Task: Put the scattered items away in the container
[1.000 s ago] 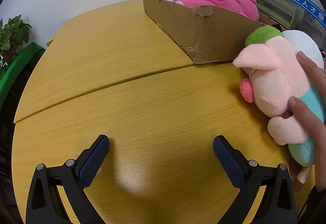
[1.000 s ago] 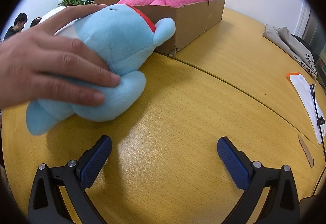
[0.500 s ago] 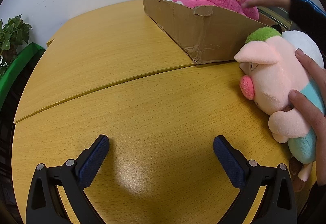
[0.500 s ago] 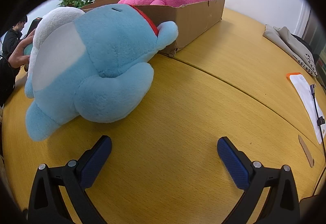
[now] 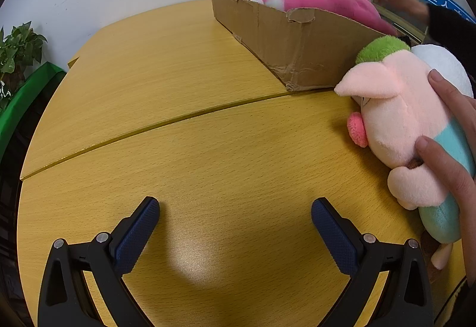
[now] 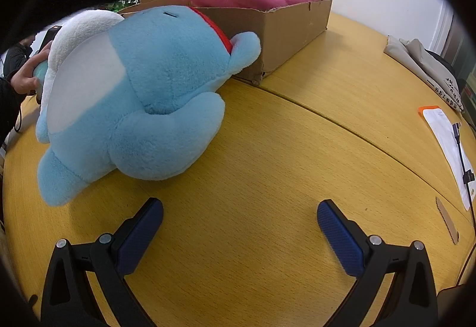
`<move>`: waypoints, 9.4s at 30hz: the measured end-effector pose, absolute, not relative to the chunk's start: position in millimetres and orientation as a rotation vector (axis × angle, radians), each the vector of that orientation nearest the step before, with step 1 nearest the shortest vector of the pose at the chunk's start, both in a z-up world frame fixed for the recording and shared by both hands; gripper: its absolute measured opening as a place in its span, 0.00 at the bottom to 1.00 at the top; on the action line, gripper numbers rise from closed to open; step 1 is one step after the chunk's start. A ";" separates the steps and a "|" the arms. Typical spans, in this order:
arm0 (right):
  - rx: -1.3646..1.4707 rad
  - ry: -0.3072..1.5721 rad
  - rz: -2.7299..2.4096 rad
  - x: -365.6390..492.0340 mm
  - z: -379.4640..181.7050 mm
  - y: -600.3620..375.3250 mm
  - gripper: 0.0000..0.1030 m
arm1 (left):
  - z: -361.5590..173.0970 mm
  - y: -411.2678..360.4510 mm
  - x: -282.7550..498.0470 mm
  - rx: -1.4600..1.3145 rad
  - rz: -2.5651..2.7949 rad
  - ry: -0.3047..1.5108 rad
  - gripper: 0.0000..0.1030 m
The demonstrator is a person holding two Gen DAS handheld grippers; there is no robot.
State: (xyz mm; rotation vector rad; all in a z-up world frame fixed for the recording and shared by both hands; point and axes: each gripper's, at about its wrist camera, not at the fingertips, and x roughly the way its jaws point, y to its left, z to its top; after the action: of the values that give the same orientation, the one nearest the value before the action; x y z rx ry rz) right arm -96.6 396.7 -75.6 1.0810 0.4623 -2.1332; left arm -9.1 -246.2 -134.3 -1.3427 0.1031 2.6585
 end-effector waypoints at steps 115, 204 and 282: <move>1.082 0.461 -2.134 -96.3 -76.5 396.5 1.00 | -134.2 -246.3 -8.9 -1.346 2.665 0.098 1.00; 0.793 -0.254 -2.442 -11.6 56.4 280.8 0.63 | 47.1 -27.5 58.4 -0.836 2.636 -0.302 0.51; 0.824 0.061 -2.623 9.1 87.7 237.6 1.00 | 57.7 -30.1 60.7 -0.885 2.940 -0.201 0.92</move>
State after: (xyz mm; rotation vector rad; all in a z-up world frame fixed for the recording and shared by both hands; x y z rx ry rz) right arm 9.1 237.6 87.7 0.8237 0.0605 -2.6227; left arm 60.7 -30.1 57.7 -0.8854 -0.2006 2.9403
